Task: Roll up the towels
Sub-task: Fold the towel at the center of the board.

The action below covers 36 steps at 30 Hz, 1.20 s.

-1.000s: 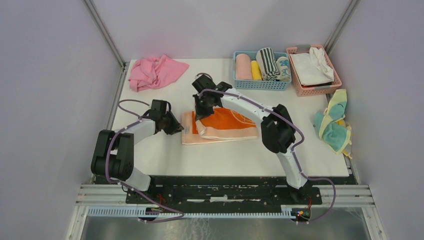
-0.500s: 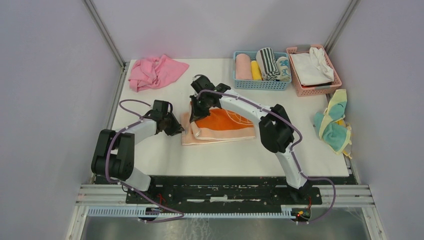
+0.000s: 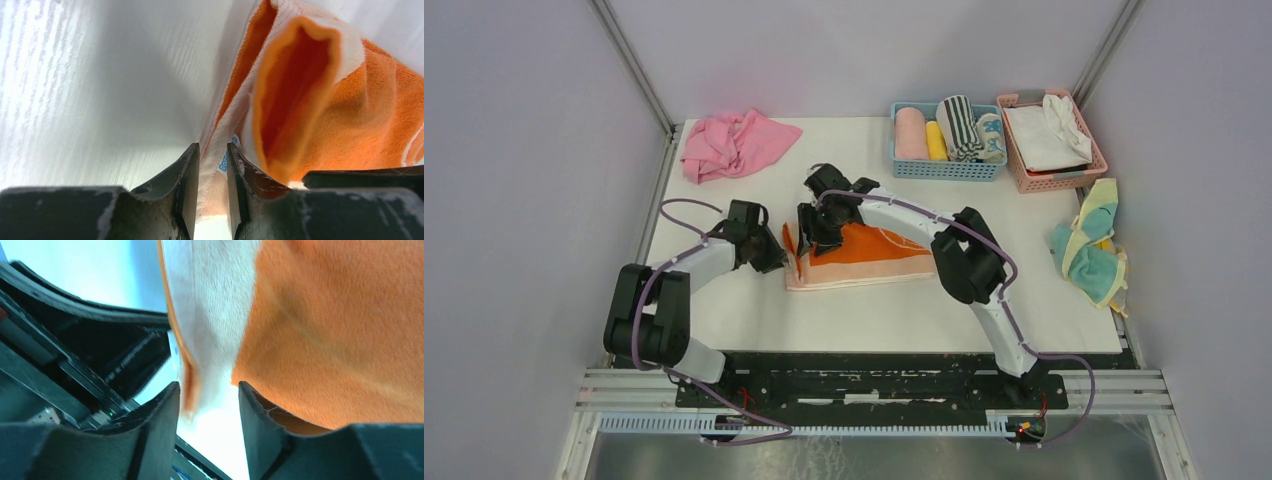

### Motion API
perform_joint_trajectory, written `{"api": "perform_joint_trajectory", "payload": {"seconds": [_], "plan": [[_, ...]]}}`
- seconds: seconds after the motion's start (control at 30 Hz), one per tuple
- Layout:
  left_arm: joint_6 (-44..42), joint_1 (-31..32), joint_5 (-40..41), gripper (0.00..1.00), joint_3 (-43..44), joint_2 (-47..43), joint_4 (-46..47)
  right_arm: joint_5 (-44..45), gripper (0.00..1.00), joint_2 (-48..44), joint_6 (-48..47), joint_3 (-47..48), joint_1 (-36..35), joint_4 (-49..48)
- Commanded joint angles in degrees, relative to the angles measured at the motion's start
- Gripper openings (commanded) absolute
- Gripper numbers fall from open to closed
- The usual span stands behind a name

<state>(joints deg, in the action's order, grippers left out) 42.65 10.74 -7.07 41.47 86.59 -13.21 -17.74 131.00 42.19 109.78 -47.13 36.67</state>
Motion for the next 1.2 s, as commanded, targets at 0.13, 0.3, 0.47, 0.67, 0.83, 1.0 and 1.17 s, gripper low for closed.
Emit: {"api": "perform_joint_trajectory", "payload": {"seconds": [0.13,0.3,0.47,0.67,0.83,1.0,1.17], "plan": [[-3.0,0.3,7.4,0.45,0.1,-11.5,-7.7,2.6,0.65,-21.4,-8.9,-15.5,4.8,-2.7],[-3.1,1.4,7.7,0.51,1.6,-19.4,-11.5,-2.9,0.67,-31.9,-10.3,-33.2,16.3,-10.8],[0.5,8.7,6.0,0.51,5.2,-20.9,-10.8,-7.6,0.68,-35.6,-9.8,-43.0,24.2,-17.6],[2.8,13.9,2.9,0.46,5.3,-14.4,-3.4,-12.8,0.67,-35.6,-6.7,-51.4,30.8,-26.3],[4.5,11.1,0.6,0.35,-1.6,-8.7,3.1,-15.9,0.67,-33.0,-4.1,-57.8,33.7,-33.0],[5.0,2.4,-1.7,0.28,-11.9,-8.3,6.6,-16.4,0.66,-32.2,-2.6,-62.9,36.2,-37.3],[4.4,-5.0,-4.8,0.28,-16.3,-10.4,6.8,-18.9,0.67,-33.8,-2.3,-62.7,38.3,-38.2]]}}
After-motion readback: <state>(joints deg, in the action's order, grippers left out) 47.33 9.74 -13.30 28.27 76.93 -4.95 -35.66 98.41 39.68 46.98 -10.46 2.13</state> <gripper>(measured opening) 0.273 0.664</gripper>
